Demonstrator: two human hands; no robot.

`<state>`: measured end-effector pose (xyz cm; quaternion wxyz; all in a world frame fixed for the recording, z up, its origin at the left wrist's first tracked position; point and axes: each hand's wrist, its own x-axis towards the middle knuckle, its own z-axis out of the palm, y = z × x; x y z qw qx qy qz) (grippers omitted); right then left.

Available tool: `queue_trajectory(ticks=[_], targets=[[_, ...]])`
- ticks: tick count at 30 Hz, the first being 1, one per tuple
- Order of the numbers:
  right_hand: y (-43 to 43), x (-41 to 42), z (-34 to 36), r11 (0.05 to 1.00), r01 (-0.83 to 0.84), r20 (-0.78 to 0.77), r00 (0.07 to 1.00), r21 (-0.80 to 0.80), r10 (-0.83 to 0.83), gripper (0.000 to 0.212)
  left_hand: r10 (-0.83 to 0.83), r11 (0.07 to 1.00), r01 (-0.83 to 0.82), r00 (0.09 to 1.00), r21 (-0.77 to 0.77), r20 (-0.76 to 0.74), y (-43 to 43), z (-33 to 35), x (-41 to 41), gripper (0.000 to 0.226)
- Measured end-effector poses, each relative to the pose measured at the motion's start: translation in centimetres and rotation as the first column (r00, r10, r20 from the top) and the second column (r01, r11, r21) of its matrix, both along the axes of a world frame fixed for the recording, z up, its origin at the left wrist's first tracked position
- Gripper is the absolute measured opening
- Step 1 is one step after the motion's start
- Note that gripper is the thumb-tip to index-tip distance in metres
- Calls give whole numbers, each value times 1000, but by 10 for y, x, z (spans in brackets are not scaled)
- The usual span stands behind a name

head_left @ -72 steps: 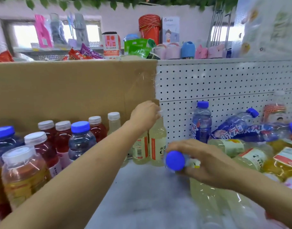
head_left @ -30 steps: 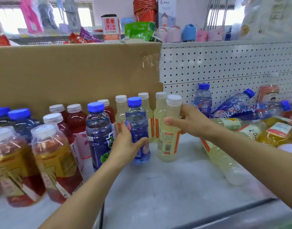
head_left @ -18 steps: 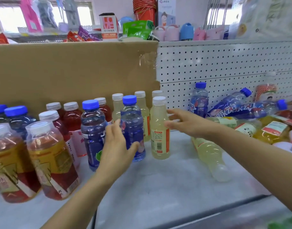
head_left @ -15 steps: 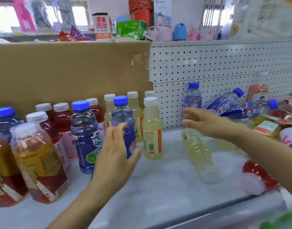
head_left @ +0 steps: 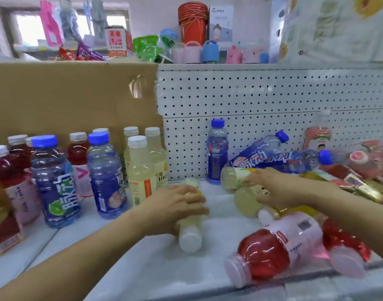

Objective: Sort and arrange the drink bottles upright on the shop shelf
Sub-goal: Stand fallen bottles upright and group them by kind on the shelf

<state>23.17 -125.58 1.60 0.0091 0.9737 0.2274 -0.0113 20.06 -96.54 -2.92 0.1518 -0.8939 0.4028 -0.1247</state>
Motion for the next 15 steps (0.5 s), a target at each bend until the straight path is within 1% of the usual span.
queue_trajectory(ticks=[1, 2, 3, 4, 5, 6, 7, 8, 9, 10, 11, 12, 14, 15], targets=[[-4, 3, 0, 1000, -8, -17, 1000, 7, 8, 52, 16, 998, -15, 1000, -63, 18, -3, 2, 2, 71], [-7, 6, -1, 1000, -25, -29, 999, 1, 25, 49, 47, 986, -40, 998, -162, 40, -8, 3, 3, 71], [-10, 9, -2, 999, -49, -34, 998, -18, 48, 47, 104, 949, -86, 994, -303, 43, -13, 5, 5, 69], [-12, 11, -2, 997, -71, -31, 997, -44, 70, 46, 178, 863, -153, 984, -481, 8, -19, 9, 8, 64], [-13, 12, -2, 994, -90, -22, 996, -67, 89, 45, 248, 717, -239, 965, -654, -81, -27, 15, 12, 57], [-15, 13, -2, 991, -107, -13, 994, -83, 106, 43, 286, 535, -324, 938, -780, -194, -33, 22, 17, 49], [-16, 14, -1, 988, -124, -9, 992, -88, 124, 43, 288, 368, -392, 910, -843, -297, -38, 29, 25, 40], [-17, 15, 0, 987, -137, -13, 991, -85, 137, 43, 277, 254, -426, 892, -868, -357, -42, 36, 35, 33], [-18, 16, 0, 986, -150, -19, 989, -80, 149, 43, 272, 181, -444, 880, -878, -389, -44, 42, 45, 27], [-20, 17, 0, 984, -163, -22, 987, -76, 161, 42, 279, 137, -463, 867, -876, -414, -44, 47, 55, 25], [-22, 19, -1, 982, -173, -26, 985, -72, 172, 43, 296, 115, -496, 844, -861, -447, -44, 50, 64, 24], [-23, 20, -1, 982, -179, -36, 984, -68, 177, 45, 324, 119, -540, 815, -834, -481, -43, 51, 73, 24], [-27, 25, 1, 983, -182, -69, 981, -36, 179, 48, 411, 179, -627, 748, -759, -521, -44, 48, 89, 27], [-28, 29, 2, 983, -184, -86, 979, 2, 183, 46, 449, 198, -651, 725, -733, -523, -46, 45, 94, 31]])
